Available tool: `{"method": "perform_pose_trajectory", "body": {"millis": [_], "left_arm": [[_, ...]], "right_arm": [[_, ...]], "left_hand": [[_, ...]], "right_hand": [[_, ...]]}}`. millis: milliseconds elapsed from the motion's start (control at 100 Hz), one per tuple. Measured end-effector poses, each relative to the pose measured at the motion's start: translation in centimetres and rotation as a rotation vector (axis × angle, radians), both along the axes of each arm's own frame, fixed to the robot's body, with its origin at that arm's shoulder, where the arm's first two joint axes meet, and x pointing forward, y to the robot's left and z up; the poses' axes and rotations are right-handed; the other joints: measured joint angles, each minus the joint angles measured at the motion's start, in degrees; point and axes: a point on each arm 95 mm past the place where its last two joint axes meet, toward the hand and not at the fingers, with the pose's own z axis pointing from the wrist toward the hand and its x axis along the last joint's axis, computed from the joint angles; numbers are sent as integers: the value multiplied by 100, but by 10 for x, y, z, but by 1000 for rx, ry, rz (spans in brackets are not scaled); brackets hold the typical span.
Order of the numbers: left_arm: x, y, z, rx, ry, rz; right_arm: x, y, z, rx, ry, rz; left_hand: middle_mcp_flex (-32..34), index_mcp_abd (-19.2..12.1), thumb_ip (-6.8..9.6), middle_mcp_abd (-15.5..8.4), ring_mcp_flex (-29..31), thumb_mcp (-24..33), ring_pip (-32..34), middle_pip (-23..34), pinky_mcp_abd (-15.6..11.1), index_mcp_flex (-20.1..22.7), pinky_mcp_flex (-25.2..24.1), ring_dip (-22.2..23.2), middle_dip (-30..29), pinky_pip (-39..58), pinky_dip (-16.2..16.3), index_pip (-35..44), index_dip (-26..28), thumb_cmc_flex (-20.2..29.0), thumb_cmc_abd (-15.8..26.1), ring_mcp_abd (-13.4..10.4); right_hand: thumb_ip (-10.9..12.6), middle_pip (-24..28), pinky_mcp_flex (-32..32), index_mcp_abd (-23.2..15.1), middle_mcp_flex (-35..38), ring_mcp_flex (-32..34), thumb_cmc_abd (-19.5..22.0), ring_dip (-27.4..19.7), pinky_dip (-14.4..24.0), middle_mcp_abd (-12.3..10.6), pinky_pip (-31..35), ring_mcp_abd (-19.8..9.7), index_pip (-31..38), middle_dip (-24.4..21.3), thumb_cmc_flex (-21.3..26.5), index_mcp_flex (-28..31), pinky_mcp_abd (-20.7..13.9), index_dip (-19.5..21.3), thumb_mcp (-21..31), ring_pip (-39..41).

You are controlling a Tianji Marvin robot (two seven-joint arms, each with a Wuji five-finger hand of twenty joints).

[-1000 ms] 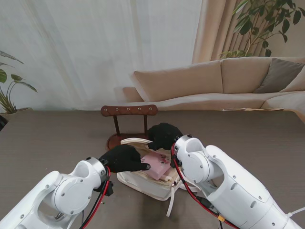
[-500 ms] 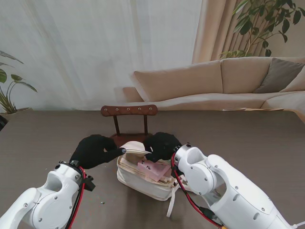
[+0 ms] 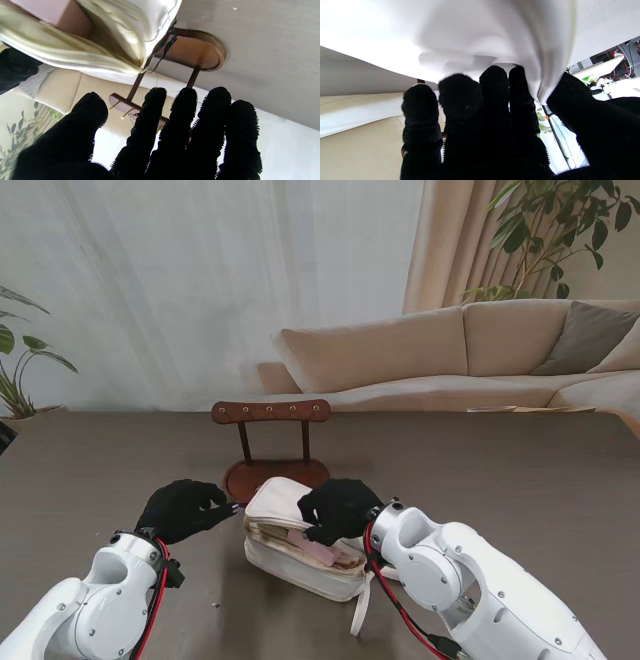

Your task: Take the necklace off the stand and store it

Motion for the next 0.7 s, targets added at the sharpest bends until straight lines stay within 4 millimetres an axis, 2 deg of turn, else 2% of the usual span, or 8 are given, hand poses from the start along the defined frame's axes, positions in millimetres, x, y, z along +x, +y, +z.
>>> {"method": "perform_pose_trajectory", "body": {"millis": [140,190,290,400,520,540,640,700], "left_arm": [[8,5,-11,20,44,0],[11,6,-14,28,53,2],[17,8,-21,41,78,7],[24,10,-28,58,101,9],[32,13,-36,74,126,13],[33,14,-37,77,130,12],[39,15,-42,92,148,9],[42,16,-45,99,157,7]], "right_arm": [[-2,-1,-3,-8,-17,17],[-2,-1,-4,-10,-21,21],[-3,-1,-7,-18,-35,41],[-4,0,-10,-41,-69,73],[-5,-1,-13,-54,-99,94],[-5,-1,-13,-55,-103,95],[-5,-2,-15,-61,-123,99],[-5,-2,-15,-65,-125,100]], "left_hand": [[-304,-211,1,0,-146,88,-126,13,-18,-397,-178,-38,5,-17,9,-358,-297,69,-3,-11],[-447,-280,1,1,-193,101,-159,-46,-32,-554,-248,-44,16,-27,9,-501,-445,70,-5,-11],[-751,-407,1,4,-479,102,-352,-249,-133,-835,-527,-166,-2,-41,9,-693,-654,71,-5,-13],[-891,-465,1,9,-589,102,-400,-257,-174,-1188,-605,-231,-4,-88,8,-905,-913,71,-5,-14],[-979,-477,1,12,-589,102,-412,-265,-180,-1430,-610,-233,-5,-91,8,-1124,-1274,71,-5,-14],[-979,-478,1,13,-589,102,-412,-265,-180,-1490,-615,-254,-5,-91,9,-1129,-1301,71,-5,-14],[-1061,-533,1,15,-620,102,-424,-286,-194,-1713,-667,-271,-8,-91,8,-1242,-1426,71,-5,-14],[-1133,-544,1,16,-632,102,-438,-288,-207,-1782,-689,-276,-9,-91,9,-1295,-1485,71,-5,-15]], "right_hand": [[10,-23,0,-160,-564,-131,-1,-127,1,93,-85,68,-77,0,-163,-2,0,-101,-6,-582],[116,-82,0,-238,-727,-190,-1,-136,1,125,-123,84,-95,0,-288,-2,0,-150,-6,-713],[177,-100,0,-424,-1104,-537,-5,-148,1,198,-185,131,-155,-76,-357,-59,0,-240,-270,-882],[178,-237,0,-640,-1461,-853,-135,-148,2,224,-259,135,-311,-155,-544,-118,0,-260,-297,-1035],[483,-263,-1,-734,-1669,-912,-187,-148,10,226,-358,154,-577,-247,-753,-176,0,-121,-405,-1126],[538,-240,-1,-745,-1694,-972,-188,-148,12,226,-364,156,-629,-257,-776,-176,0,-43,-394,-1130],[1114,-263,-1,-787,-1819,-972,-188,-131,136,226,-416,158,-846,-311,-976,-318,0,602,-401,-1142],[1150,-228,-1,-783,-1881,-1039,-188,-131,137,226,-422,163,-887,-315,-975,-392,0,832,-401,-1085]]}}
